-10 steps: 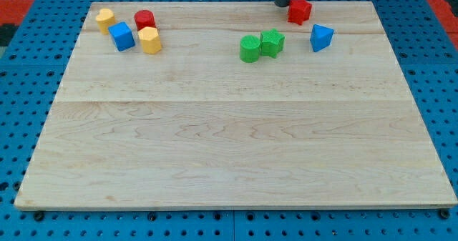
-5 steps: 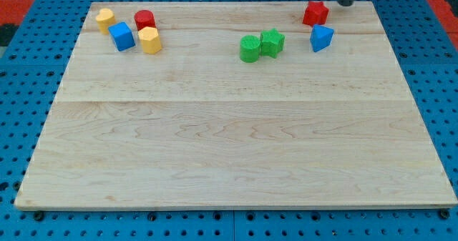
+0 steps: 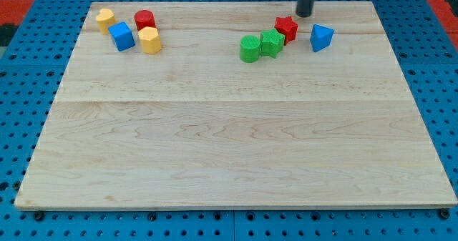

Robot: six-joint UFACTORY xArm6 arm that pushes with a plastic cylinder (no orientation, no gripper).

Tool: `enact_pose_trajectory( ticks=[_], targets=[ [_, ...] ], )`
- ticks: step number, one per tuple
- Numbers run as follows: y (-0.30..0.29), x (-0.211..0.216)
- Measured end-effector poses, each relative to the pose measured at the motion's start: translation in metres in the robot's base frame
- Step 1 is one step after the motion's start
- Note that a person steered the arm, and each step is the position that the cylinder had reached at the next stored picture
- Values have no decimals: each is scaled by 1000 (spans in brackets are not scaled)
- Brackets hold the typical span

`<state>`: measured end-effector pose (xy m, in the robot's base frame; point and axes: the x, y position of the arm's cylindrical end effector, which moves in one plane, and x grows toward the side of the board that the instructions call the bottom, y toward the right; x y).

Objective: Push the red star to the top center of the board

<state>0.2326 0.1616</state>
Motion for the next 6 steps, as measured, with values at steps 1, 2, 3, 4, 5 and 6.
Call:
enact_pose_trajectory(
  ticks=[1,2,3,4,5,6],
  targets=[
    [19,23],
    [-29,40],
    [-44,54],
    [-44,66],
    [-84,58],
    [-131,45]
  ],
)
